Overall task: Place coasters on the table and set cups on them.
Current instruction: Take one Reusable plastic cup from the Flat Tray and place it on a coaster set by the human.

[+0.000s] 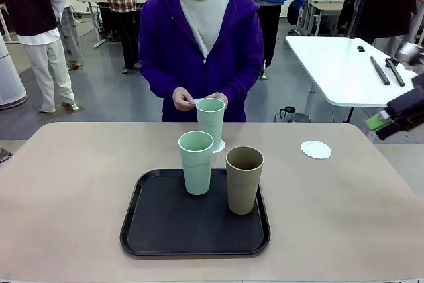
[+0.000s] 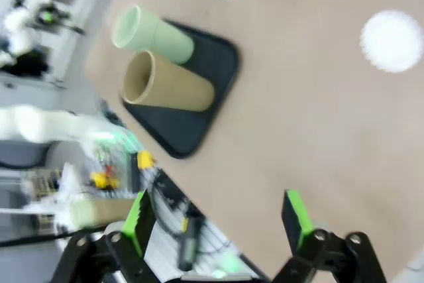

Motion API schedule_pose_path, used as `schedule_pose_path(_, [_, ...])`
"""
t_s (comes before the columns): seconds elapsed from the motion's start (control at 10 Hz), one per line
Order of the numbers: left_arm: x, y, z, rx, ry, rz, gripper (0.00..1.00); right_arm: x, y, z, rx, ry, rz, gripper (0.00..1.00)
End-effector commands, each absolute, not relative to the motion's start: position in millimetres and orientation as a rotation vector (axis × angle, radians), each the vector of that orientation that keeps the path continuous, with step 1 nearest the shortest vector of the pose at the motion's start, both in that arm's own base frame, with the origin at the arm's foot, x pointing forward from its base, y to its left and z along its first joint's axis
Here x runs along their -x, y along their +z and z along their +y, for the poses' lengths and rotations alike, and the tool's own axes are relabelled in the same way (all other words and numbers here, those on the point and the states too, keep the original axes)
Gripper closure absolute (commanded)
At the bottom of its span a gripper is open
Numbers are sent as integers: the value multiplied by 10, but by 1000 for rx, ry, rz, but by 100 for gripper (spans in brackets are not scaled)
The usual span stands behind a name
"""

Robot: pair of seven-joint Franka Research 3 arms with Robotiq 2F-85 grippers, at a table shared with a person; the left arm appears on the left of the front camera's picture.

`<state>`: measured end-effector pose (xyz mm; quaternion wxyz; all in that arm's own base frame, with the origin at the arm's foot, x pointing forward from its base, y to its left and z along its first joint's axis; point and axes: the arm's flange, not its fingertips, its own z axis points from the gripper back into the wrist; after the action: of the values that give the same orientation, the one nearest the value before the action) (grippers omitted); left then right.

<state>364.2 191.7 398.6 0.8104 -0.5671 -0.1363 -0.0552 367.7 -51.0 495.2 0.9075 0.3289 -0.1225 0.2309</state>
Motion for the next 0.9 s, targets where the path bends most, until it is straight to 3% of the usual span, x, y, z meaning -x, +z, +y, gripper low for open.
schedule_pose_path(0.0, [-3637, 4000, 1948, 1220, -135, -304, 0, -3779, 4957, -207, -405, 775, -244, 0])
schedule_pose_path(0.4, [-3637, 4000, 1948, 1220, -135, -304, 0, -3660, 5062, 932, 6, 1076, -190, 0])
schedule_pose_path(0.6, [-3637, 4000, 1948, 1220, -135, -304, 0, -3639, 4974, 1296, 95, 1147, -201, 0])
schedule_pose_path(0.8, [-3637, 4000, 1948, 1220, -135, -304, 0, -3657, 4826, 1389, 44, 1151, -183, 0])
